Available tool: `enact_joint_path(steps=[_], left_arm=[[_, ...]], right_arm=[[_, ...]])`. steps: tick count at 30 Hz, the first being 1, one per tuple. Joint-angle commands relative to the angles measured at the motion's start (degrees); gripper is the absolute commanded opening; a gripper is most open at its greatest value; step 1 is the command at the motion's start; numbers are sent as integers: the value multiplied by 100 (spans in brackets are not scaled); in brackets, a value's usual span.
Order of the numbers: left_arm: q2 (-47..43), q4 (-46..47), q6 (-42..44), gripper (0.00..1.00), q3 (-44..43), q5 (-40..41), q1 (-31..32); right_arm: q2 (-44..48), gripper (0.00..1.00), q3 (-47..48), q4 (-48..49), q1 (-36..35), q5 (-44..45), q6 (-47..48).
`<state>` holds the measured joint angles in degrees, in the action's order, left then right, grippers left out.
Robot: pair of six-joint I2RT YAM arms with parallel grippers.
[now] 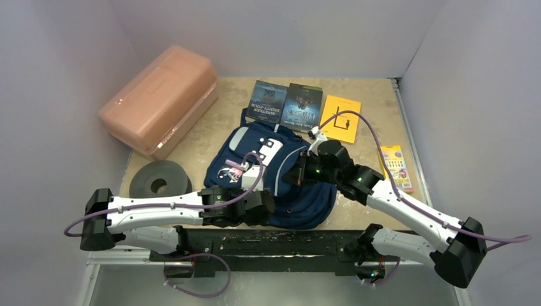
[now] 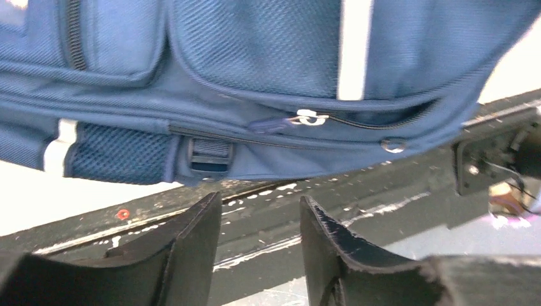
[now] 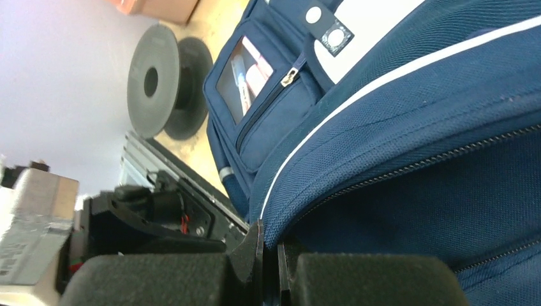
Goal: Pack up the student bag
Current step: Unzip the student bag at the center of the board, then move the stationery to the center of the board.
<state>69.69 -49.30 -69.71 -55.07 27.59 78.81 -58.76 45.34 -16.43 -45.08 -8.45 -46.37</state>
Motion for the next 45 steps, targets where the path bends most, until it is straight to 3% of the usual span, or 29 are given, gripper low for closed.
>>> enact_joint_path(steps=[1,2,5,7,13,19,25,29,35,40,45], left_arm=[[-319,853,1068,57,-139,-443,-19],[-312,875,1195,64,-237,-501,-16],[-314,882,1501,71,-510,-619,-15],[-352,897,1662,73,-620,-649,-27],[-474,910,2070,74,-773,-1122,-451],[-598,872,2535,75,-812,-1511,-867],[-802,724,2874,75,-776,-1841,-1168],[-1028,643,3038,76,-725,-2099,-1323],[-1257,510,3171,80,-754,-2383,-1412],[-1431,346,3195,83,-798,-2476,-1421],[-1683,243,3342,83,-704,-2470,-1429]], right_arm=[[101,0,228,370,-1,-744,967],[122,0,203,274,-1,-647,1025],[102,2,188,-9,10,-381,1172],[47,17,265,-322,11,11,1121],[6,46,713,-1195,44,1389,971],[-32,67,1190,-2024,79,2221,1017],[-30,97,1676,-2855,354,3142,936],[3,99,1894,-3109,1123,3523,886],[-115,99,1298,-1850,3236,3463,868],[-888,99,968,-974,5063,2774,621],[-1638,99,940,-478,6021,3115,761]])
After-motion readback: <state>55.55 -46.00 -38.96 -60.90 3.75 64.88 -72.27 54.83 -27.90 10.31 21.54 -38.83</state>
